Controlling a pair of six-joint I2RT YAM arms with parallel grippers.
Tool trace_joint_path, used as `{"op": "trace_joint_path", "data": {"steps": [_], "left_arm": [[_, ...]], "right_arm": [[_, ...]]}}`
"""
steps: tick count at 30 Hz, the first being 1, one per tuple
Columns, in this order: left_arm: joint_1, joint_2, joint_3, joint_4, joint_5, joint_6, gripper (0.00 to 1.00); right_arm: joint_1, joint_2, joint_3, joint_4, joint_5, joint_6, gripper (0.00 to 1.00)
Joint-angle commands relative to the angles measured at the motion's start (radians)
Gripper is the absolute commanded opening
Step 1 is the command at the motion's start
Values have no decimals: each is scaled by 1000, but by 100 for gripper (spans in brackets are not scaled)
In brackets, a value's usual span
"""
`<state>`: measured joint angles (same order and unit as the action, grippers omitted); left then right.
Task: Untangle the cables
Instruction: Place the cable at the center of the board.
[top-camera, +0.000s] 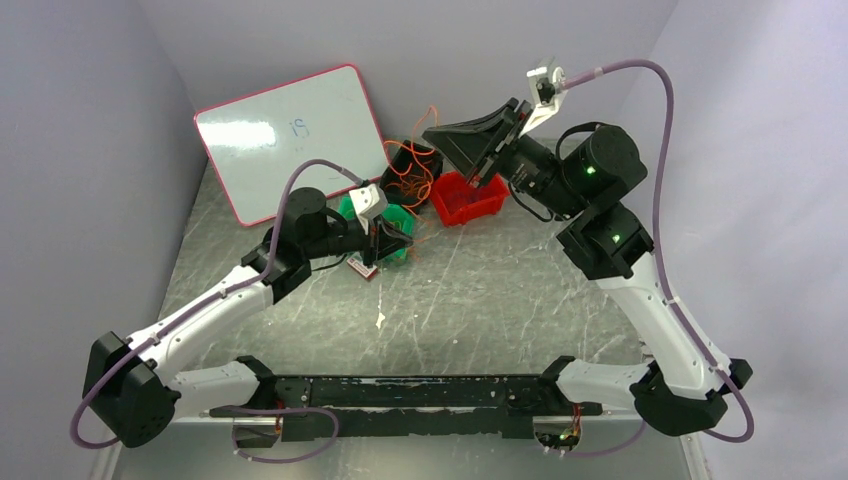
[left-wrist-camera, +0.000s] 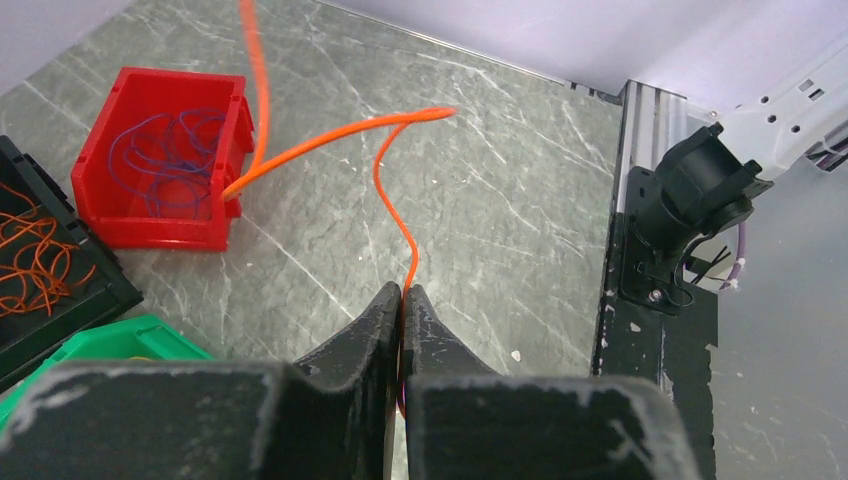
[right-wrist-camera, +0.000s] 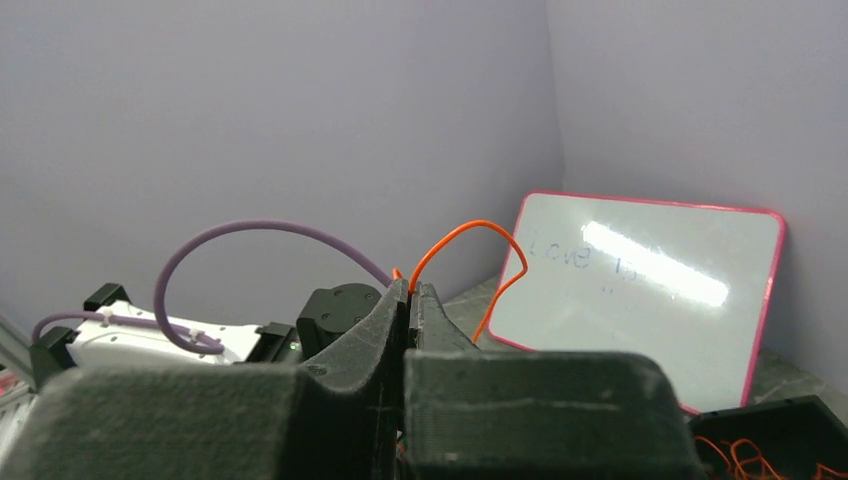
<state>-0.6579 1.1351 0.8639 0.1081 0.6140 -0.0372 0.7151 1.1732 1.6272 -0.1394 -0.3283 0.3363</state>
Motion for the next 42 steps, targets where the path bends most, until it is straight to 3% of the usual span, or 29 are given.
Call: {"op": "trace_joint_path", "data": {"steps": [1,10,17,23,29,33,37,42], "left_arm": [[-8,-24,18,19,-3,0,7],[-8,-63,-42,-32,-101,-29,7],[-6,-118,-105,-168,-406,-128,7],[-1,-159,-116,-277,-648,-221,7],[18,-177,-100,-348,-789,-289,7],[38,-191,-92,-328,-719,-269,7],[39,-207,-67,-258,-543,-210,7],[40,-226,8,-262,-531,-173,7]], "right_arm": [[-3,-43,-17,17,90,-18,0],[-2,-138,-81,-4,367,-86,0],[-3,-201,-100,-82,716,-171,0],[-3,-262,-150,-68,856,-220,0],[-3,-297,-172,-63,840,-240,0],[-3,-297,-170,-90,788,-235,0],[-3,-269,-169,-130,589,-258,0],[-3,-199,-146,-246,298,-343,0]]}}
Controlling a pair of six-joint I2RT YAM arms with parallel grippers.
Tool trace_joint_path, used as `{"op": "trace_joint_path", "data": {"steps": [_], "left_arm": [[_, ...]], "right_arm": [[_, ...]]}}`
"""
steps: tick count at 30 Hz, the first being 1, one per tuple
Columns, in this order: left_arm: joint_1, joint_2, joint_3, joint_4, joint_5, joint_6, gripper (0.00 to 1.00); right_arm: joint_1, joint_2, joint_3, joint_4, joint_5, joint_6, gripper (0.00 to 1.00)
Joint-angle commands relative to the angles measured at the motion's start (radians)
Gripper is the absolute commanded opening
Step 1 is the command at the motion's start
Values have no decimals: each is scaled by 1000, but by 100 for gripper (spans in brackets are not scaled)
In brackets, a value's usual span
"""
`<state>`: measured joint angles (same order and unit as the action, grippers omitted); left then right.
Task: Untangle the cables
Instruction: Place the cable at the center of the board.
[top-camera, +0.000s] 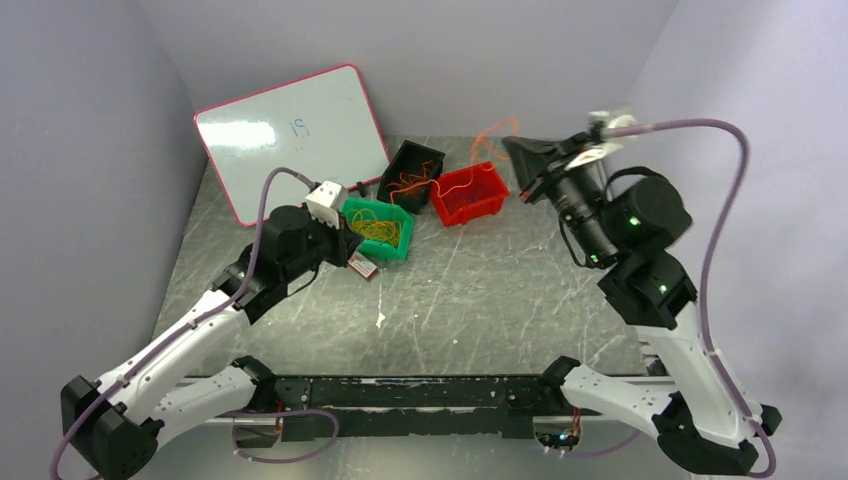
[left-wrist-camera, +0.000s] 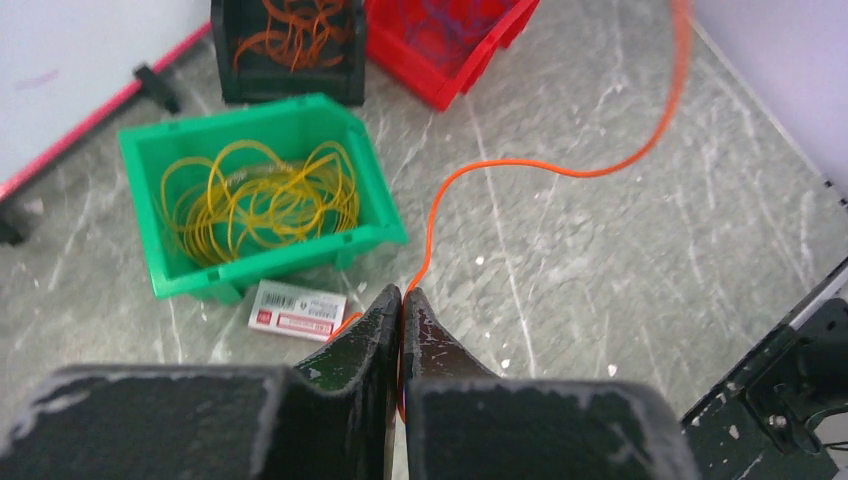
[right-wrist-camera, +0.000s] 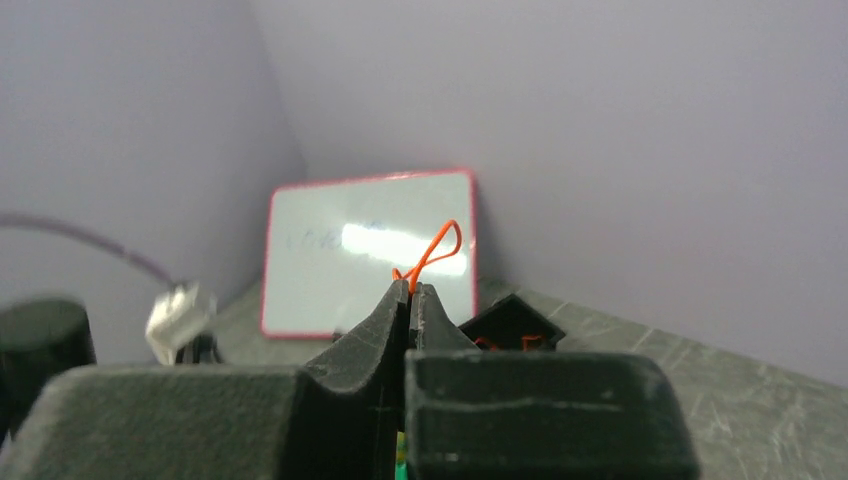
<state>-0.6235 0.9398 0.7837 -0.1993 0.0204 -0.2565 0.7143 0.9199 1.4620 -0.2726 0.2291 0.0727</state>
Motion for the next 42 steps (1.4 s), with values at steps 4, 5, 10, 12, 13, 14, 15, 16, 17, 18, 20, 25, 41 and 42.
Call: {"op": "trace_joint_path", "data": {"steps": [4,5,10,12,13,14,15,16,17,18,20,25,41,42], "left_arm": [[7,-26,160,21,80,83,7],[6,-25,175,23,94,89,7],[7,-27,216,74,199,86,7],[6,-27,219,99,231,79,7],[6,-25,218,107,242,78,7],[6,-25,217,115,254,78,7],[6,-24,215,120,263,80,7],[6,-24,213,124,271,80,7],[6,-25,210,127,280,81,7],[7,-26,208,131,289,81,7],[6,-26,206,135,308,80,7],[5,14,201,154,426,73,7],[-82,362,8,624,649,-202,7],[-82,388,-18,652,644,-222,7]], "right_arm": [[-2,110,18,-195,-468,-130,0],[-2,120,7,-195,-519,-138,0],[-2,141,-106,-107,-694,-122,4],[-2,132,-163,-39,-717,-98,4],[-2,129,-188,-8,-723,-87,4],[-2,123,-209,22,-726,-78,4],[-2,119,-229,52,-726,-70,4],[-1,115,-244,79,-724,-58,4],[-1,113,-259,109,-720,-43,3],[-1,114,-272,135,-720,-24,2],[-2,121,-295,172,-746,0,2],[-2,149,-260,39,-785,-19,3],[-2,119,-223,-547,-267,306,2],[-2,128,-241,-553,-268,316,3]]}}
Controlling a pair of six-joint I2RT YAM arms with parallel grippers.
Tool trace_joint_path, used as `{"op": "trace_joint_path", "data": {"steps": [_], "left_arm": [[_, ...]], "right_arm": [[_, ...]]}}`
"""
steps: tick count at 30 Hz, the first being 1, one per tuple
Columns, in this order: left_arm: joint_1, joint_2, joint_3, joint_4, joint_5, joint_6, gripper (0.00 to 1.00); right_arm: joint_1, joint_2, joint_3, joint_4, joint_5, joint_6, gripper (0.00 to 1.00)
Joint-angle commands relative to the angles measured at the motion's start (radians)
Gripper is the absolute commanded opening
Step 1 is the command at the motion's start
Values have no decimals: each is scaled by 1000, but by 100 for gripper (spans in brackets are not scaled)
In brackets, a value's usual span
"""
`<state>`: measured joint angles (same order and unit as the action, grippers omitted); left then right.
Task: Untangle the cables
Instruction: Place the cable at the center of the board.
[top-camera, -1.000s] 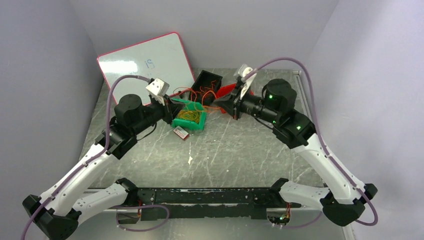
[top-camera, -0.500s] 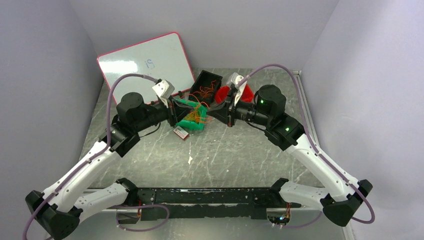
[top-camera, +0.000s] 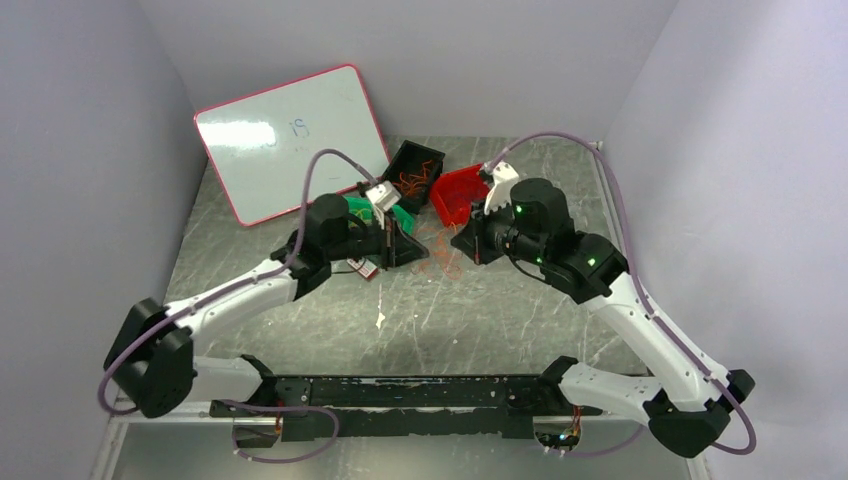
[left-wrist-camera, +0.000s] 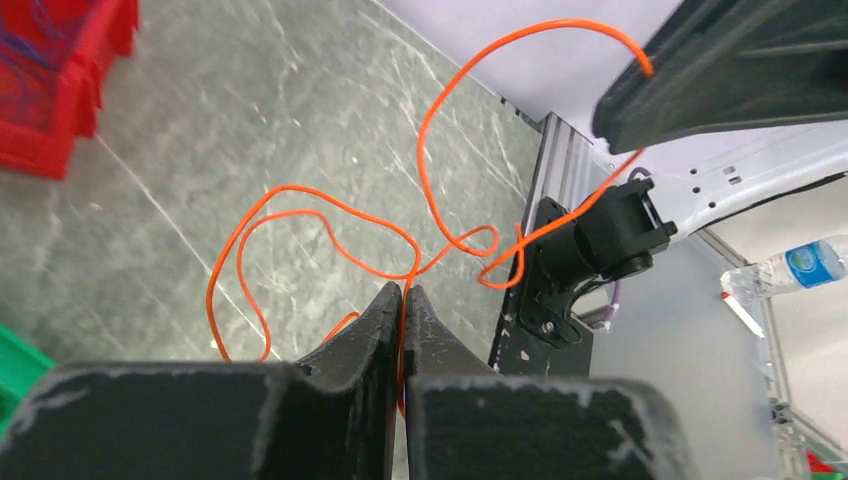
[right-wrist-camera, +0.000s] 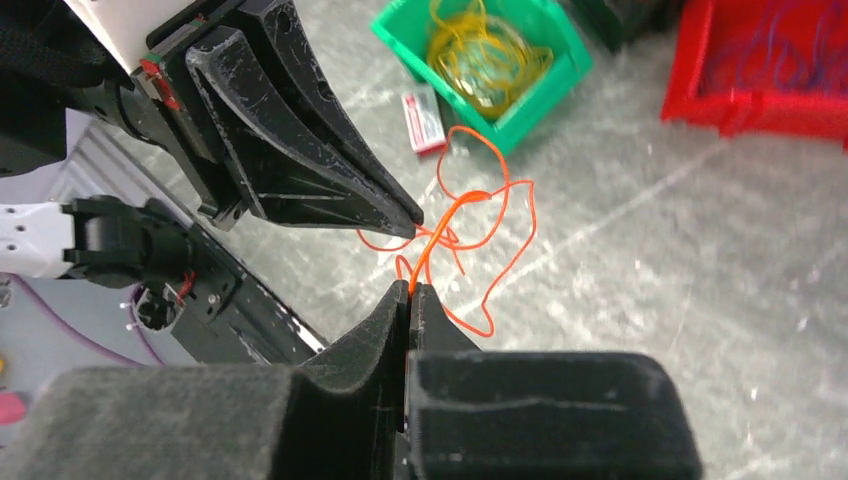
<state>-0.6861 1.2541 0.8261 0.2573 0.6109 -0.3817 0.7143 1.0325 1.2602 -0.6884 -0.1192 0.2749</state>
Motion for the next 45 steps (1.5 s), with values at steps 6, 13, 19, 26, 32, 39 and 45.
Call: {"op": "trace_joint_path", "data": {"steps": [6,13,19,26,32,39,45], "left_arm": [[-20,167,-180,279,-23,-139,20],[-19,115,-185,132,-194,-80,37],[-7,-8,-155,-70,-407,-15,41],[14,-112,-150,-170,-487,53,41],[29,-158,-183,-174,-497,37,41],[35,-172,-184,-183,-492,33,40],[36,-181,-175,-202,-503,48,39]], "right_arm": [[-2,86,-180,-52,54,149,2],[-2,131,-315,88,36,149,3],[-1,167,-351,145,-24,104,10],[14,256,-377,179,-137,45,22],[71,378,-335,109,-155,2,33],[111,323,-263,67,71,13,47],[109,236,-328,136,196,32,77]]}}
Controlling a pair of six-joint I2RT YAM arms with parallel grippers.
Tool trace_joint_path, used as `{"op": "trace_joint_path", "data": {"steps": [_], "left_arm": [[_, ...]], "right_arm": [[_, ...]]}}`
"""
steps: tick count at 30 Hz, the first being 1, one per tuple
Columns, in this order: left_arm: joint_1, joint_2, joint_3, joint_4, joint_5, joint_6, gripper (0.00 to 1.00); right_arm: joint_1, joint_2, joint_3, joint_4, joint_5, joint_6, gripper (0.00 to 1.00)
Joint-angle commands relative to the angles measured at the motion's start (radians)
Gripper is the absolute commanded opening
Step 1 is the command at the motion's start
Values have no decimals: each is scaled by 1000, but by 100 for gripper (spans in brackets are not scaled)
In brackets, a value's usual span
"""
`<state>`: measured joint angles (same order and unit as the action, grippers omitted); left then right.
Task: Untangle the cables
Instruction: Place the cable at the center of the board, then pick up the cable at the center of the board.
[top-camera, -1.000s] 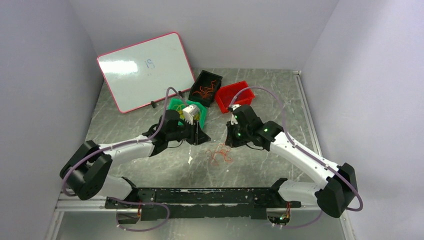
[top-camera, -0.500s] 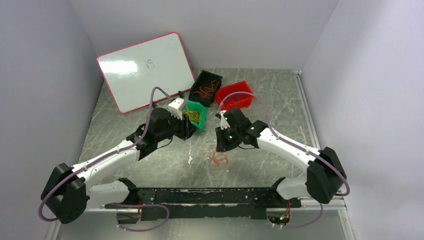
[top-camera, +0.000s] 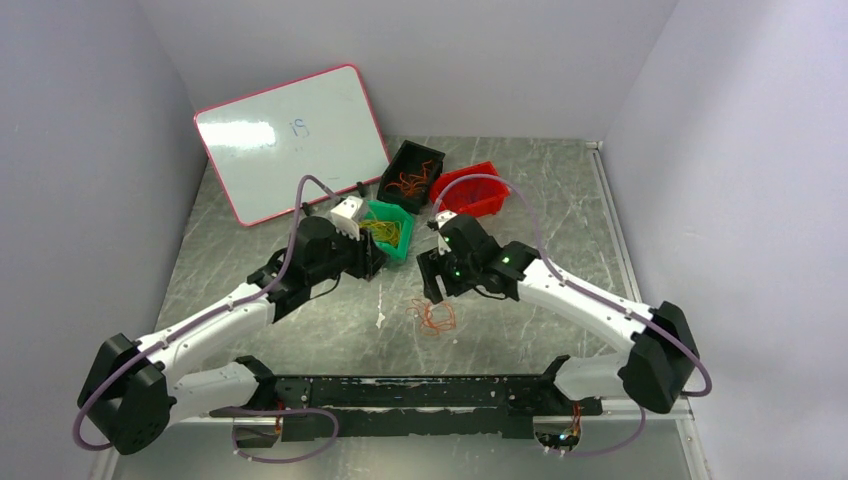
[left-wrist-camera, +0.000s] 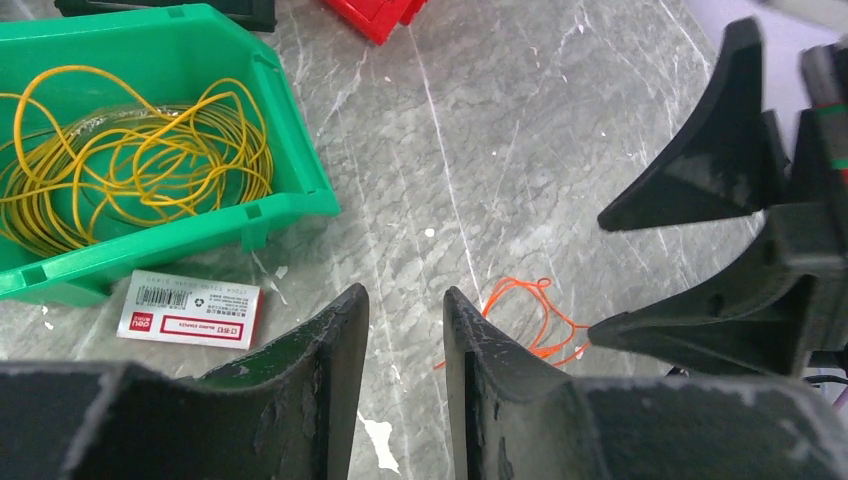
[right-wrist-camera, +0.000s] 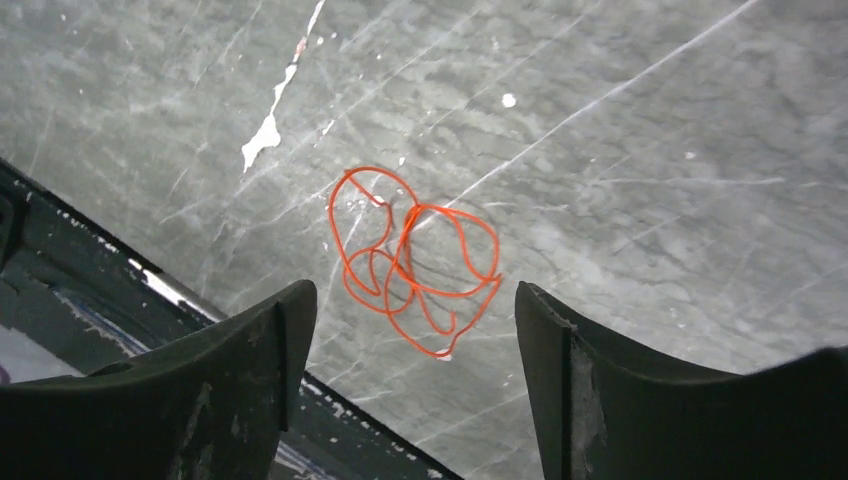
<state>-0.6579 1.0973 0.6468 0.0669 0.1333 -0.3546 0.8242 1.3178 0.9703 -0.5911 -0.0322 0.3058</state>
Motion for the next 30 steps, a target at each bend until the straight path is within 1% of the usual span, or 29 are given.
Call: {"op": "trace_joint_path", "data": {"steps": [1,3,6,8,12,15,20,24,30], "left_arm": [[9,-25,6,-17,-28,24,38],[10,-27,6,-24,-32,26,38],[15,-35,3,-26,-33,24,38],[16,-35,2,-26,-33,22,38],[18,-38,1,-28,-35,16,37],[21,-39,7,-36,-38,14,36],[27,-49,8,-54,-47,19,36],[32,-55,12,-67,-51,26,36],[35,-66,10,-73,-53,23,35]], "right_arm": [[-2,-56,-49,62,102,-7,79],[-1,-59,-48,88,69,-40,80],[1,-48,-27,118,-29,-91,82],[15,-22,-19,123,-54,-116,84],[68,88,8,56,35,-153,87],[94,138,9,59,87,-157,87],[97,209,11,69,140,-174,88],[96,260,7,73,155,-190,85],[79,308,24,69,125,-226,75]]}}
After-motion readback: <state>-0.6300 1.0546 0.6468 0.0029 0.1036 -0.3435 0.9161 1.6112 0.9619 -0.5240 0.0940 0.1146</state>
